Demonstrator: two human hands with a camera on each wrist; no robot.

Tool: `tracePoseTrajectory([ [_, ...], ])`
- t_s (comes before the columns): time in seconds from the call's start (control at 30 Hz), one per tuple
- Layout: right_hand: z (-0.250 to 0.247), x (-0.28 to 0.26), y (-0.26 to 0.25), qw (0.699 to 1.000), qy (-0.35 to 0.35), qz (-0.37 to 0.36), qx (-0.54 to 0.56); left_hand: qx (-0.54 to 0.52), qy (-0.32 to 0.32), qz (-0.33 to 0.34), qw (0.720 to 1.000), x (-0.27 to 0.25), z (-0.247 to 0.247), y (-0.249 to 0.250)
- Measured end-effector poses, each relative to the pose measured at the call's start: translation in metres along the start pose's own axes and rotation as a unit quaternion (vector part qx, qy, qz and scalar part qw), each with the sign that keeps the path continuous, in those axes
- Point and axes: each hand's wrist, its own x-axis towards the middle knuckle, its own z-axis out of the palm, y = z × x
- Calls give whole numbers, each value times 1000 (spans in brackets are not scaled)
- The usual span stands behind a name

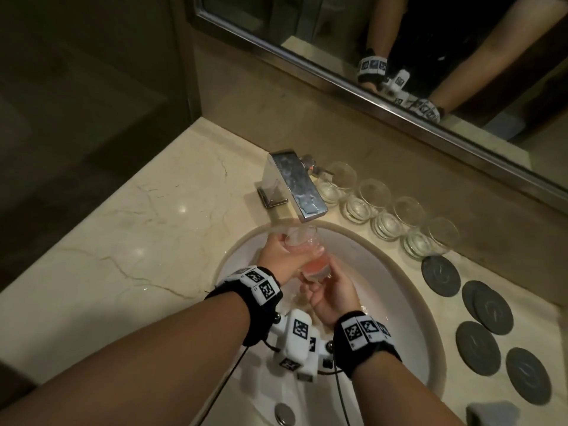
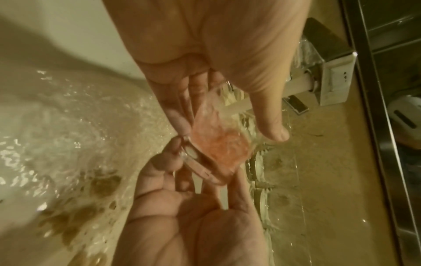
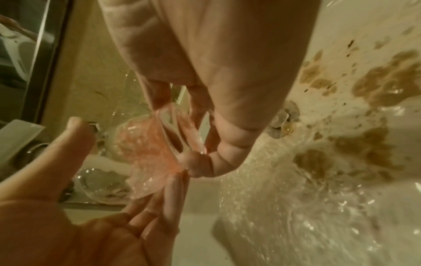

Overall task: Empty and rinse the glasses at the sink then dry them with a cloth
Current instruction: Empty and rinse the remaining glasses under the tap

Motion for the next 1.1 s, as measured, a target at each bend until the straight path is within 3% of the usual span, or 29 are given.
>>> tracePoseTrajectory([
  [0.17,-7,5,-2,999,-12,32,-15,-25,-72,-19,997,5,-3,-3],
  [0.4,-1,7,-12,999,-25,42,-11,-70,-59,-20,996,6,3,-8],
  [0.57,5,6,-17,995,7,29,-96,-114,-69,-62,989,7,1,-14],
  [0.67,10,5,-18,989,62,-32,-129,-137,-71,-91,984,4,3,-16],
  [0.73,8,6,-19,949,139,-128,-252,-91,-71,-123,986,-1,4,-18],
  [0.8,8,2,-21,870,205,-220,-390,-52,-67,-160,983,-4,4,-22],
  [0.87,8,-2,-25,807,238,-288,-458,-38,-64,-178,981,-4,4,-27],
  [0.93,8,-3,-27,780,238,-327,-477,-43,-72,-187,979,-2,3,-30],
  [0.97,8,-1,-28,787,241,-321,-468,-48,-77,-187,978,-1,3,-31],
  [1.0,10,0,-28,816,243,-296,-434,-55,-83,-177,979,-3,2,-30],
  [1.1,15,5,-27,949,183,-120,-227,-75,-99,-110,986,-2,-1,-25],
])
